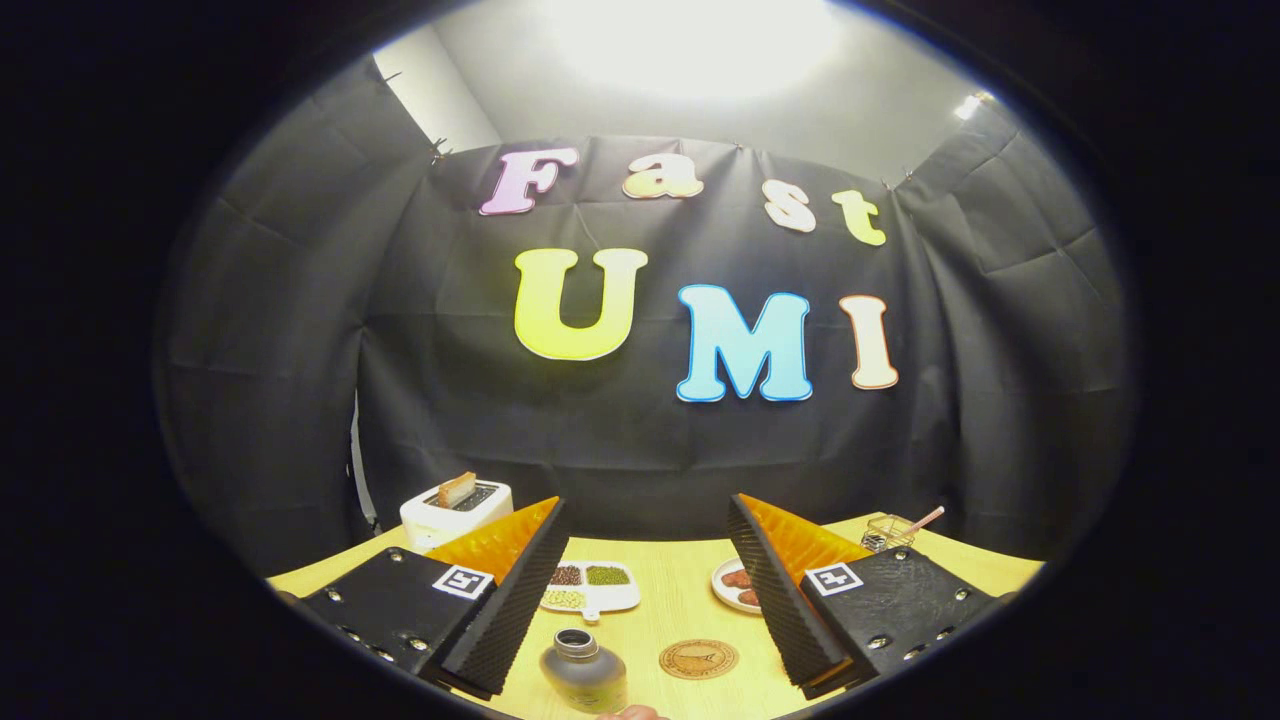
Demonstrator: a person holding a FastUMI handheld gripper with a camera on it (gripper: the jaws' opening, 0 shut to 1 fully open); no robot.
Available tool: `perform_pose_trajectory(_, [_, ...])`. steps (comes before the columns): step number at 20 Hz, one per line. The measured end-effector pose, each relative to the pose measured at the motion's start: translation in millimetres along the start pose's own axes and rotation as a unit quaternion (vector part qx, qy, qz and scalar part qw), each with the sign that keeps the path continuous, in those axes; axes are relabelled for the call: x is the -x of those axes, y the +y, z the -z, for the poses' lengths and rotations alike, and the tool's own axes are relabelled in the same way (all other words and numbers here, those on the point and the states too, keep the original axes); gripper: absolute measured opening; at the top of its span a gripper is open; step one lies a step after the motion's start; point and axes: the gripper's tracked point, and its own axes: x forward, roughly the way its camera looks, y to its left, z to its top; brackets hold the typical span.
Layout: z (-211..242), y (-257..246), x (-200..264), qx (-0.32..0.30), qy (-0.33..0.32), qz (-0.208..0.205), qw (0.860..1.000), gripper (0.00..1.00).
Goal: Take the bottle from table, then pour the juice into the cup, finally place the bottle on the coaster
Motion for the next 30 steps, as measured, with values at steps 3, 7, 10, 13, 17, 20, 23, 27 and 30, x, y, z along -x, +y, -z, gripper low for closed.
perform_pose_trajectory(3, [14,6,-1,0.013,0.003,0.0,1.0,0.98])
perform_pose_trajectory(7, [32,16,0,0.004,0.002,-0.008,1.0,0.98])
perform_pose_trajectory(10, [45,25,1,-0.017,-0.006,-0.022,1.0,0.98])
perform_pose_trajectory(13, [67,30,1,-0.033,-0.001,-0.034,0.999,0.98])
perform_pose_trajectory(17, [97,33,-1,-0.034,0.015,-0.039,0.999,0.98])
perform_pose_trajectory(20, [113,38,-3,-0.018,0.02,-0.044,0.999,0.98])
perform_pose_trajectory(23, [127,39,-5,-0.018,0.026,-0.046,0.998,0.98])
perform_pose_trajectory(27, [146,40,-5,-0.028,0.03,-0.046,0.998,0.98])
perform_pose_trajectory(30, [156,44,-6,-0.015,0.037,-0.05,0.998,0.98])
